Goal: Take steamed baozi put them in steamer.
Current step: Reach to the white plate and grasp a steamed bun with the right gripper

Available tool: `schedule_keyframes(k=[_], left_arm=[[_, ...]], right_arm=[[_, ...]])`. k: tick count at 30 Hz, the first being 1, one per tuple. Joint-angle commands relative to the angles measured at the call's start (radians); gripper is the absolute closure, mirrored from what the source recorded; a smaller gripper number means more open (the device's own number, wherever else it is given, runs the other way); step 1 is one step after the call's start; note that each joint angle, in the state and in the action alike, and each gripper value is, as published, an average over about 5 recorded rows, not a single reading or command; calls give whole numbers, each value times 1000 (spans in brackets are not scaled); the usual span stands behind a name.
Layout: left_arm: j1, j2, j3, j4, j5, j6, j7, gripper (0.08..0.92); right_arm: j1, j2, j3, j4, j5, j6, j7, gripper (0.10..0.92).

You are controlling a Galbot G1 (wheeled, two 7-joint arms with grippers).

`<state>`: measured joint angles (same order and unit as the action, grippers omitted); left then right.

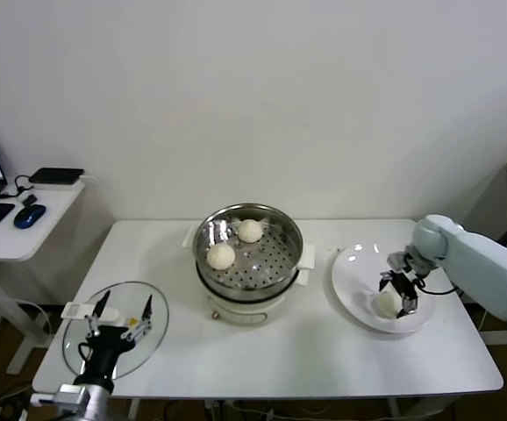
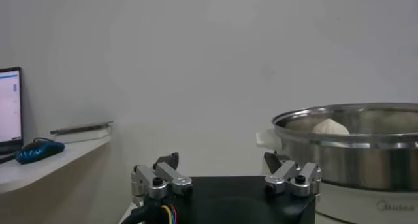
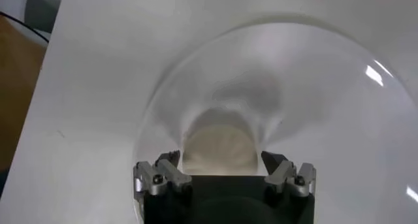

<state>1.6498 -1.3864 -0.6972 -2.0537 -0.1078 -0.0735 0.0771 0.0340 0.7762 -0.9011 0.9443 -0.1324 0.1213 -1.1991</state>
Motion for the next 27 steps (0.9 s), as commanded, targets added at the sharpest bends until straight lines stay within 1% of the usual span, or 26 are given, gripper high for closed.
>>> schedule_keyframes(k=[1, 14, 21, 27], left_arm=[[-2, 0, 0, 2, -1, 0, 0, 177], [-2, -1, 1, 2, -1, 0, 0, 177], [-1, -2, 1, 2, -1, 0, -1, 177], [1, -2, -2, 2, -2, -1, -1, 177]], right_arm=[[-14, 14, 12, -12, -18, 7, 4, 203], [-22, 22, 26, -21, -35, 5, 1, 208], [-24, 24, 28, -20, -36, 4, 0, 284], [-18, 17, 29, -9, -29, 5, -2, 323]])
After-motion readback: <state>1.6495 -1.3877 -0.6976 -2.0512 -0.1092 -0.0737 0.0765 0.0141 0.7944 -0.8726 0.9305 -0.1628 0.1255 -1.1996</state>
